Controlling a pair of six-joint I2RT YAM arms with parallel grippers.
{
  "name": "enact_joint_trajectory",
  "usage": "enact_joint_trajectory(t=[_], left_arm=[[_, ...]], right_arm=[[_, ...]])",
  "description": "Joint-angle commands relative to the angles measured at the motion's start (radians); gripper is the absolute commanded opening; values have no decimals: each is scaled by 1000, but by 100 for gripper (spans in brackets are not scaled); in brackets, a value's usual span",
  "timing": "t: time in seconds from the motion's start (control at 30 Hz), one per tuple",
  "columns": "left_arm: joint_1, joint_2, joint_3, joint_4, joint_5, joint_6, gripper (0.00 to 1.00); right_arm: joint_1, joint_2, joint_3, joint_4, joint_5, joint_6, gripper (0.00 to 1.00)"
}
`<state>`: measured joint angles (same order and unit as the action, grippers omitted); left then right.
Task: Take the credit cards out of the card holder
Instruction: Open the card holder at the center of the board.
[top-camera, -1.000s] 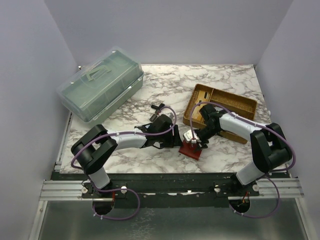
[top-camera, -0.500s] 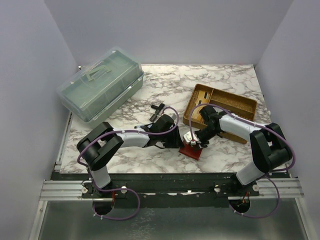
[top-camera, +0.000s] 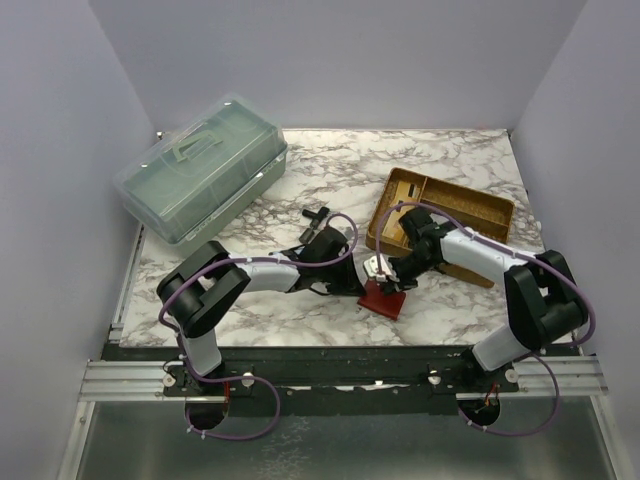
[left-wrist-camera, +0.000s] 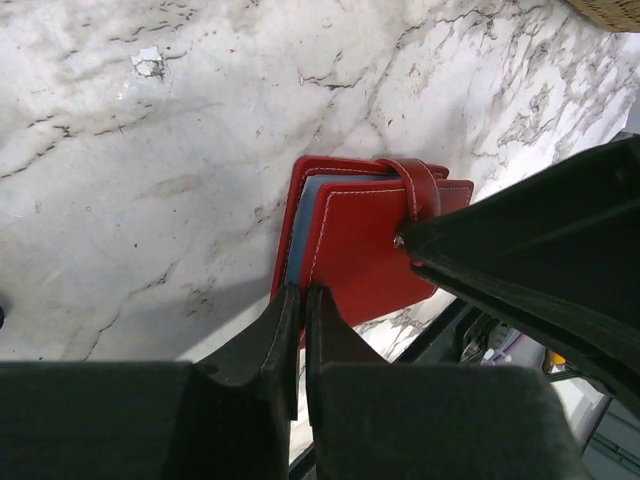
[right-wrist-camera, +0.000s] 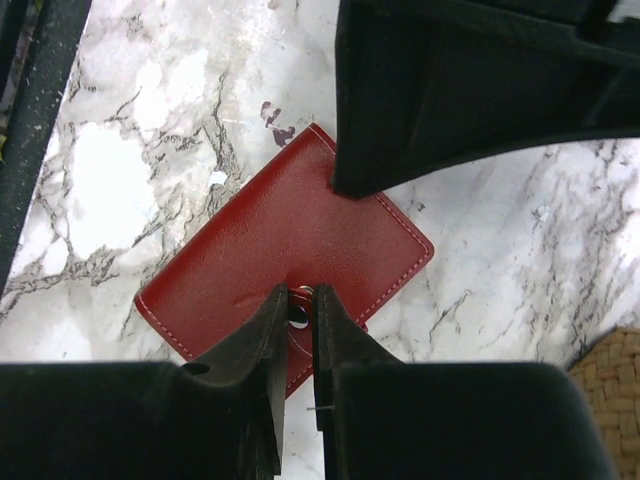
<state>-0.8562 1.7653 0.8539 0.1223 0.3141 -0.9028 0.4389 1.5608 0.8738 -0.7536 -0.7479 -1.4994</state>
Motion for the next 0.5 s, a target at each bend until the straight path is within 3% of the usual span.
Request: enact_joint_trajectory(t=[0.0, 0.17, 0.4, 0.47], left_arm=[[9, 14, -38, -72, -8, 13, 0], [22, -6, -55, -83, -19, 16, 0], [30, -106, -68, -90, -89, 43, 0], [30, -150, -68, -89, -121, 49, 4]], right_arm=[[-16, -82, 25, -64, -30, 107, 6], [-36, -140, 16, -65, -78, 196, 2], [-107, -161, -38, 48, 53, 384, 2], [-114, -158, -45, 64, 56, 471, 2]])
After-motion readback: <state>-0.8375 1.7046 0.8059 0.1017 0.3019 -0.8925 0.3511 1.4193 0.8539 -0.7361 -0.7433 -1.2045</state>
